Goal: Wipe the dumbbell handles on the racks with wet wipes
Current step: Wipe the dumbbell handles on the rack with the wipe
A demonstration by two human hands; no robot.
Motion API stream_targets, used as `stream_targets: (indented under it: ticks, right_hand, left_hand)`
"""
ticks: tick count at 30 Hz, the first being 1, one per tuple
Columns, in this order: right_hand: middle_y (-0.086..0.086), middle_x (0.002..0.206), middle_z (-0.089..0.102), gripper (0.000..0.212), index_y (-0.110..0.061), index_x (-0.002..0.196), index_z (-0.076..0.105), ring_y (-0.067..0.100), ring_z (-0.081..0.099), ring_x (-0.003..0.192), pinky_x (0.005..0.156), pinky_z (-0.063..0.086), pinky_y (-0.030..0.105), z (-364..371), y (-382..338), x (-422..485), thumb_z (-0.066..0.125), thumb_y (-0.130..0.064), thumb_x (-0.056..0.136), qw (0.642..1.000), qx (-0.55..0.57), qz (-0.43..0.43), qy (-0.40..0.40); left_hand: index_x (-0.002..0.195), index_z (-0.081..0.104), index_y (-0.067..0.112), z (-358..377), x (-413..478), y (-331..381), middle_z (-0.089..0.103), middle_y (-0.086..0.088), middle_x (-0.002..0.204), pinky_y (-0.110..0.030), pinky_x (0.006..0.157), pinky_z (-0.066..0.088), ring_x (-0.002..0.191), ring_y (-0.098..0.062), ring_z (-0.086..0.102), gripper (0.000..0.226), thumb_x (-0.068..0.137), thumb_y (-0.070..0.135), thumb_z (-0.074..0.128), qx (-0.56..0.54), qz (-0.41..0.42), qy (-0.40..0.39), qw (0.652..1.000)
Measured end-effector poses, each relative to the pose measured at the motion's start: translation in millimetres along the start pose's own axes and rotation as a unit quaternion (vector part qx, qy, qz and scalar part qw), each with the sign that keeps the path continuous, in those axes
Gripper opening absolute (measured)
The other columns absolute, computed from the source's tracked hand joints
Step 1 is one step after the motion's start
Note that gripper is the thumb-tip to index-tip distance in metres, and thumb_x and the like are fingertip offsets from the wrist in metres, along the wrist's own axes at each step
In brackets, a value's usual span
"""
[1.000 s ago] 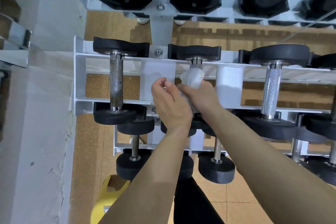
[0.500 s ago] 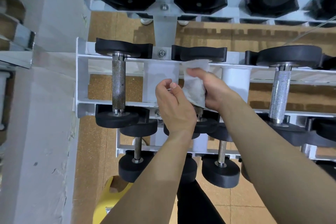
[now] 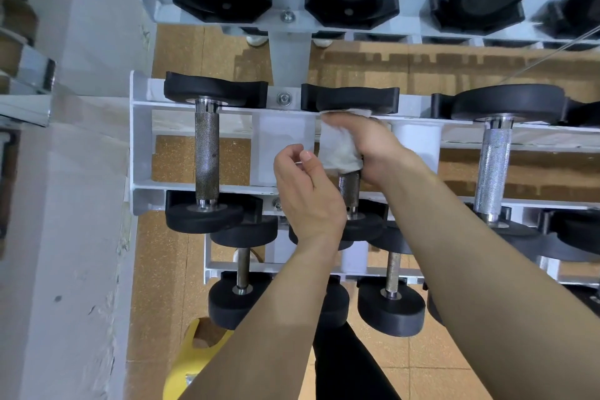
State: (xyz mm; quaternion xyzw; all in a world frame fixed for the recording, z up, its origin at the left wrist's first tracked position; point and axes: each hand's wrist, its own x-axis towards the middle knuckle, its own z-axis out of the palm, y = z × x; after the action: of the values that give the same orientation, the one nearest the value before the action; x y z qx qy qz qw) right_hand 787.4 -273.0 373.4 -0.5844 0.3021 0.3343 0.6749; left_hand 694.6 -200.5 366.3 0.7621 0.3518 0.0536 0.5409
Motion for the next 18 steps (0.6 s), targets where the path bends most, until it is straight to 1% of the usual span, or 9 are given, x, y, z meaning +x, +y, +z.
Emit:
stream_targets:
  ticks: [2,4,5,7,10,13,15,16,18]
  right_hand:
    - [0.014,0.096,0.077,0.028,-0.007,0.105,0.071,0.026,0.075,0.080,0.071,0.060,0.035,-5,9,-6,0.077,-0.026,0.086,0.999,0.025,0.000,-0.026]
    - [0.005,0.077,0.076,0.010,-0.009,0.093,0.069,0.018,0.074,0.067,0.057,0.057,0.025,-11,17,-13,0.071,-0.019,0.092,0.999,0.005,-0.021,-0.042]
    - [0.003,0.075,0.076,0.006,-0.010,0.092,0.069,0.015,0.073,0.067,0.056,0.056,0.023,-13,21,-15,0.070,-0.016,0.094,0.998,-0.015,-0.035,-0.052]
    - [0.003,0.087,0.078,0.009,-0.011,0.099,0.073,0.016,0.075,0.081,0.069,0.057,0.027,-17,29,-20,0.071,-0.017,0.093,0.993,-0.080,-0.066,-0.063]
    - [-0.004,0.094,0.078,0.015,-0.023,0.099,0.076,0.011,0.073,0.090,0.082,0.057,0.031,-17,36,-36,0.063,-0.030,0.098,0.956,-0.259,-0.137,-0.015]
    - [-0.006,0.085,0.073,0.023,-0.031,0.087,0.064,0.007,0.068,0.079,0.071,0.052,0.022,-15,38,-54,0.049,-0.030,0.105,0.919,-0.345,-0.192,-0.005]
    - [-0.008,0.084,0.069,0.021,-0.030,0.089,0.062,0.003,0.065,0.078,0.064,0.047,0.016,-21,39,-59,0.050,-0.034,0.105,0.898,-0.385,-0.212,0.011]
    - [-0.008,0.088,0.070,0.016,-0.030,0.096,0.065,0.003,0.065,0.082,0.066,0.047,0.015,-26,40,-59,0.052,-0.035,0.104,0.895,-0.384,-0.226,0.022]
    - [-0.010,0.101,0.073,0.020,-0.028,0.116,0.069,0.004,0.066,0.094,0.077,0.050,0.018,-34,45,-58,0.054,-0.029,0.103,0.909,-0.331,-0.251,0.042]
  left_hand:
    - [0.124,0.050,0.016,-1,-1,1,0.056,0.004,0.115,-0.023,0.083,0.041,0.100,-0.012,0.053,0.030,0.106,0.034,0.034,0.003,0.004,-0.004,1.000]
    - [0.126,0.050,0.017,-2,-1,4,0.059,0.004,0.115,-0.028,0.087,0.044,0.101,-0.013,0.055,0.031,0.107,0.035,0.034,0.000,-0.010,-0.022,1.000]
    - [0.128,0.051,0.018,-3,-1,5,0.060,0.006,0.114,-0.030,0.088,0.044,0.102,-0.014,0.055,0.033,0.108,0.037,0.034,0.001,-0.021,-0.038,0.999]
    - [0.126,0.055,0.022,-4,0,7,0.061,0.011,0.105,-0.029,0.089,0.043,0.100,-0.012,0.058,0.033,0.108,0.041,0.036,0.010,-0.034,-0.072,0.997]
    - [0.116,0.063,0.025,-4,4,6,0.062,0.022,0.094,-0.011,0.079,0.044,0.088,0.008,0.059,0.021,0.103,0.037,0.052,-0.004,-0.045,-0.120,0.992]
    - [0.104,0.066,0.026,-6,8,6,0.065,0.020,0.091,0.000,0.068,0.041,0.081,0.017,0.058,0.007,0.099,0.028,0.062,-0.007,-0.045,-0.136,0.990]
    - [0.111,0.065,0.024,-7,15,9,0.066,0.018,0.096,-0.001,0.071,0.041,0.085,0.013,0.060,0.013,0.100,0.030,0.060,-0.007,-0.071,-0.160,0.985]
    - [0.118,0.064,0.022,-5,19,9,0.067,0.013,0.102,-0.007,0.079,0.044,0.092,0.007,0.062,0.021,0.102,0.032,0.056,-0.002,-0.089,-0.180,0.980]
    - [0.123,0.063,0.014,-1,29,11,0.070,-0.002,0.110,-0.030,0.092,0.051,0.102,-0.017,0.065,0.030,0.104,0.033,0.047,0.014,-0.113,-0.229,0.967]
